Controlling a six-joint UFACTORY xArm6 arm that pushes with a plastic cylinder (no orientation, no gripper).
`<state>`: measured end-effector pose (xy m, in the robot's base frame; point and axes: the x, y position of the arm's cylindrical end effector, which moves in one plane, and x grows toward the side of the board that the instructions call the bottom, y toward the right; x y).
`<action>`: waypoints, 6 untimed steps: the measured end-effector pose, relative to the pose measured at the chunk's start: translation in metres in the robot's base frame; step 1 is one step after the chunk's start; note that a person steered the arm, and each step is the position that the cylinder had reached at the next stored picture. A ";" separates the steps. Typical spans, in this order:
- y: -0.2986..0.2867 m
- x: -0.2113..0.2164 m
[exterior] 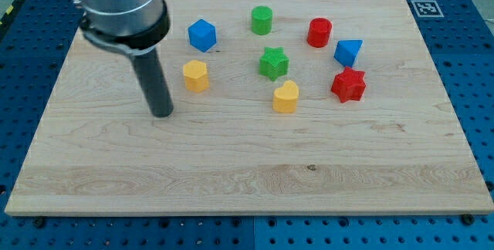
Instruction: Place your hand at the bottom right of the red star
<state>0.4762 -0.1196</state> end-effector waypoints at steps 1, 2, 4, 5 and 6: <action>0.019 0.000; 0.033 -0.001; 0.183 0.022; 0.274 0.051; 0.365 0.032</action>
